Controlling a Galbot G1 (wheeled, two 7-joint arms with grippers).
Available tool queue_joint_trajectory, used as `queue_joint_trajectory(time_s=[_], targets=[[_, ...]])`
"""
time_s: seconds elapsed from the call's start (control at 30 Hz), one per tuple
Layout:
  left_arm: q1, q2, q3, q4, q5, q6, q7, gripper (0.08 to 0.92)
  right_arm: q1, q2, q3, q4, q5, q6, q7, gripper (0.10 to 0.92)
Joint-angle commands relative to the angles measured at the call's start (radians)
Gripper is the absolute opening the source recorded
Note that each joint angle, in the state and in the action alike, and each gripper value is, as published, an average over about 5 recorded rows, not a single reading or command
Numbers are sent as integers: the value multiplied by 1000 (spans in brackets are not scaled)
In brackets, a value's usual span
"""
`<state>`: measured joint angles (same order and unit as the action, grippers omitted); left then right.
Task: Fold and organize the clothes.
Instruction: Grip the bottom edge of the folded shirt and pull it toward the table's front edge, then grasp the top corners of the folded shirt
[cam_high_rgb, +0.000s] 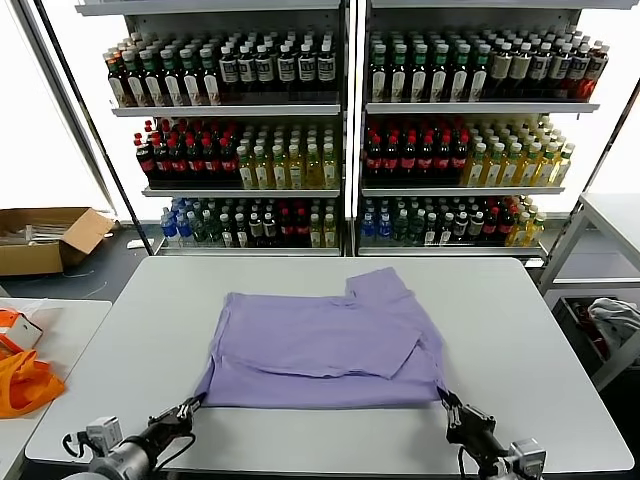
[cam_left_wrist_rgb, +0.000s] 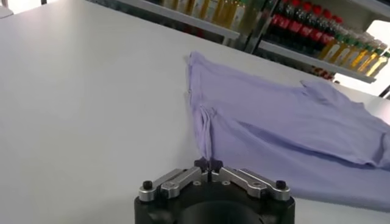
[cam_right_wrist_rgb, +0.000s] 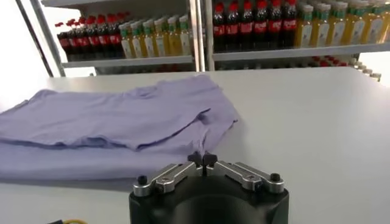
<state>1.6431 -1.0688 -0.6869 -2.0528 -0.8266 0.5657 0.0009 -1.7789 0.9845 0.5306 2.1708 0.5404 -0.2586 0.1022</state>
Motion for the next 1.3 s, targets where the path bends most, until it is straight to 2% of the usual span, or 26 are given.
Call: queue_joint_trajectory(time_s=[0.03,0.17,0.27,0.47,0.6,0.77,0.97,1.1,1.3], targets=[[175,-53,-100,-124,58,12,7,84,-122,-30,36,59,-22,-5,-12,175],[180,-56,-135,-127,79,12,17,85,-113,-46,80,67,-15,-3,-40,285],[183,-41,-166,-144,74,12,24,124,-85,-76,156,54,37,6,-63,372],[198,15,-273,-147,10,11,41,290,43,-167,304,-14,184,3,-134,545],[102,113,-286,-74,-34,8,73,411,239,-223,245,-122,238,-44,-235,658],[-74,229,-154,48,-37,-15,149,550,546,-231,91,-293,199,-137,-388,790],[-379,316,112,254,-37,-64,244,723,907,-180,-176,-517,131,-218,-486,822],[-560,336,279,394,-37,-81,282,808,1075,-135,-317,-688,119,-244,-514,823],[-810,304,500,566,0,-95,279,822,1264,-60,-451,-880,111,-266,-507,823]])
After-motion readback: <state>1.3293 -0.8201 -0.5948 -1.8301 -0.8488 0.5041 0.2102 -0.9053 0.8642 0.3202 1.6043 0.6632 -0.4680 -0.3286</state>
